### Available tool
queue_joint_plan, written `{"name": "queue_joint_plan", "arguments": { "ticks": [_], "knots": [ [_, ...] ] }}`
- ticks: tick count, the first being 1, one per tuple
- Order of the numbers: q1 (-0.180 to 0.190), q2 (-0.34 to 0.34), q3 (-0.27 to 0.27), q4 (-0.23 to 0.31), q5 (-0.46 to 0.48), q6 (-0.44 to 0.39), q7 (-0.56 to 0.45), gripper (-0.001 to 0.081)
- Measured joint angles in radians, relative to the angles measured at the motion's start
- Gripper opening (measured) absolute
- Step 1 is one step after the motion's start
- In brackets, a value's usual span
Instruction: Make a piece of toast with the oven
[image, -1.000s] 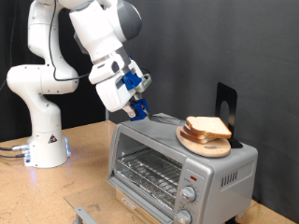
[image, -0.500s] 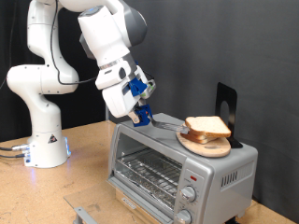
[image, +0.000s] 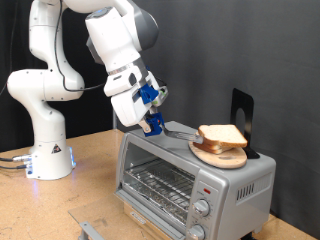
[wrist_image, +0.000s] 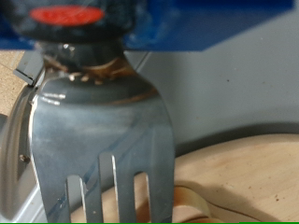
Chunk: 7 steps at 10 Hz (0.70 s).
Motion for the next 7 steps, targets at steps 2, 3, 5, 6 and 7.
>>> {"name": "queue_joint_plan", "arguments": {
  "ticks": [2, 3, 5, 6, 7],
  "knots": [
    [0.0, 0.001, 0.017, 0.01, -0.006, 0.003, 0.012, 0.0491],
    [0.0, 0.001, 0.027, 0.016, -0.013, 0.003, 0.022, 0.0491],
    [0.0, 0.003, 0.046, 0.023, -0.037, 0.002, 0.048, 0.0491],
    [0.0, 0.003, 0.054, 0.024, -0.051, 0.002, 0.063, 0.0491],
    [0.0, 0.006, 0.062, 0.026, -0.062, 0.003, 0.079, 0.0491]
  ]
}}
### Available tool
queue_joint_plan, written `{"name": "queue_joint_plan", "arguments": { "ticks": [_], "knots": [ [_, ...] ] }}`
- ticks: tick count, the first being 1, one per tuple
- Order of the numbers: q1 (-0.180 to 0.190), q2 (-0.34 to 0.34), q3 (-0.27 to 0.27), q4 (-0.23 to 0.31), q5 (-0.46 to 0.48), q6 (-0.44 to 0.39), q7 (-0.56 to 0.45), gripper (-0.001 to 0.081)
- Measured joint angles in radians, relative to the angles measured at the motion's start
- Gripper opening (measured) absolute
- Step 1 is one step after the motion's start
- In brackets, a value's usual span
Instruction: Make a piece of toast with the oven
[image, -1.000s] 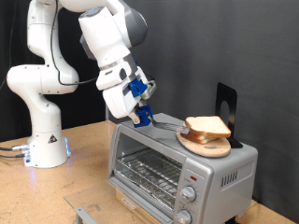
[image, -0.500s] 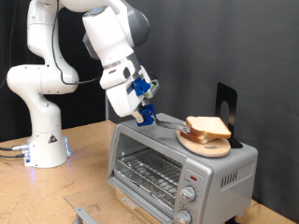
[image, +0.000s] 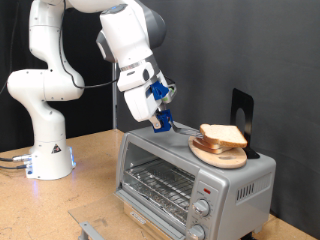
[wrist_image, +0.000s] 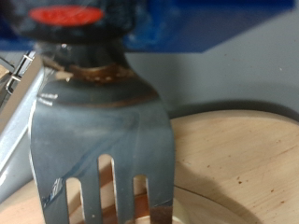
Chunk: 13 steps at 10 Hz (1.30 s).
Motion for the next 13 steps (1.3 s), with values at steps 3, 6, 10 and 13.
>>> {"name": "queue_joint_plan", "arguments": {
  "ticks": [3, 6, 10, 13],
  "knots": [
    [0.0, 0.032, 0.026, 0.018, -0.039, 0.026, 0.058, 0.0491],
    [0.0, 0.084, 0.049, 0.05, -0.087, 0.054, 0.121, 0.0491],
    [0.0, 0.153, 0.08, 0.092, -0.159, 0.104, 0.199, 0.0491],
    [0.02, 0.188, 0.093, 0.073, -0.017, 0.295, 0.108, 0.0491]
  ]
}}
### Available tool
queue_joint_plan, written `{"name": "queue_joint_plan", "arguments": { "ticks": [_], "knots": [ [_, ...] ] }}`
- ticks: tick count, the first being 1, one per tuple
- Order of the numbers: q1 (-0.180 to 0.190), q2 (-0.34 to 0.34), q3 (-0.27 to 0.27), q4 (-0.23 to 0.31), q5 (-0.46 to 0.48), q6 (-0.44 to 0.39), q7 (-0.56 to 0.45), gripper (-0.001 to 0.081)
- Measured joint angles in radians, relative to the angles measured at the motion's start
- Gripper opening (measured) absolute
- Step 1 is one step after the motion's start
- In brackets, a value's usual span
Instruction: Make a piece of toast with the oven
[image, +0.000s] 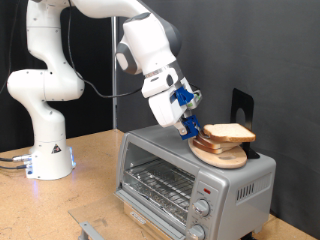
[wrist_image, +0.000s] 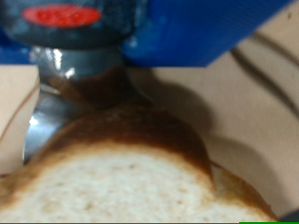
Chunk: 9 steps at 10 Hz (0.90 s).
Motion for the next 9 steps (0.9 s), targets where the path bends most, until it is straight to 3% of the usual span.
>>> {"name": "queue_joint_plan", "arguments": {
  "ticks": [2, 4, 7, 9],
  "knots": [
    [0.006, -0.009, -0.007, -0.028, 0.145, 0.025, -0.156, 0.0491],
    [0.006, -0.042, -0.029, -0.064, 0.248, -0.005, -0.282, 0.0491],
    [0.008, -0.131, -0.084, -0.113, 0.424, -0.095, -0.435, 0.0491],
    [0.007, -0.199, -0.13, -0.137, 0.451, -0.184, -0.457, 0.0491]
  ]
}}
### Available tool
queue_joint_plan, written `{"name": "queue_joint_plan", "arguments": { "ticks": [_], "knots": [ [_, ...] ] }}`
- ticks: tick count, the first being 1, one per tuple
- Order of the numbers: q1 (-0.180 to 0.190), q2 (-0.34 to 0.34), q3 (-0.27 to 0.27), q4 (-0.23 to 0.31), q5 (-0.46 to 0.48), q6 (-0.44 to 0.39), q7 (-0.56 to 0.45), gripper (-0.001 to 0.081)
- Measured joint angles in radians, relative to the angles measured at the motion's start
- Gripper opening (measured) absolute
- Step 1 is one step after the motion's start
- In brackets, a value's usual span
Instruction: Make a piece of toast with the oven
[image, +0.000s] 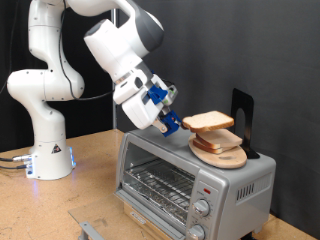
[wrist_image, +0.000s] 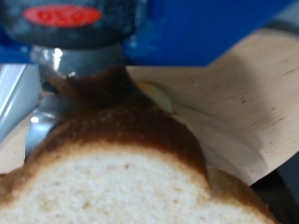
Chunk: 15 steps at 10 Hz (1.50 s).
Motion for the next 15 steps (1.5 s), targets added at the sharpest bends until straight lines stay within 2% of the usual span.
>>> {"name": "queue_joint_plan", "arguments": {
  "ticks": [1, 3, 4, 6, 7, 9, 11, 15],
  "knots": [
    [0.0, -0.038, -0.017, -0.018, 0.0, -0.042, -0.001, 0.0491],
    [0.0, -0.032, -0.018, -0.019, 0.0, -0.057, -0.019, 0.0491],
    [0.0, -0.042, -0.044, -0.023, 0.0, -0.125, -0.065, 0.0491],
    [-0.007, -0.092, -0.133, -0.043, -0.011, -0.283, -0.159, 0.0491],
    [-0.018, -0.118, -0.165, -0.059, -0.029, -0.317, -0.175, 0.0491],
    [-0.054, -0.151, -0.2, -0.093, -0.07, -0.305, -0.177, 0.0491],
    [-0.102, -0.154, -0.226, -0.111, -0.126, -0.289, -0.189, 0.0491],
    [-0.159, -0.15, -0.333, -0.113, -0.181, -0.392, -0.313, 0.0491]
  ]
}}
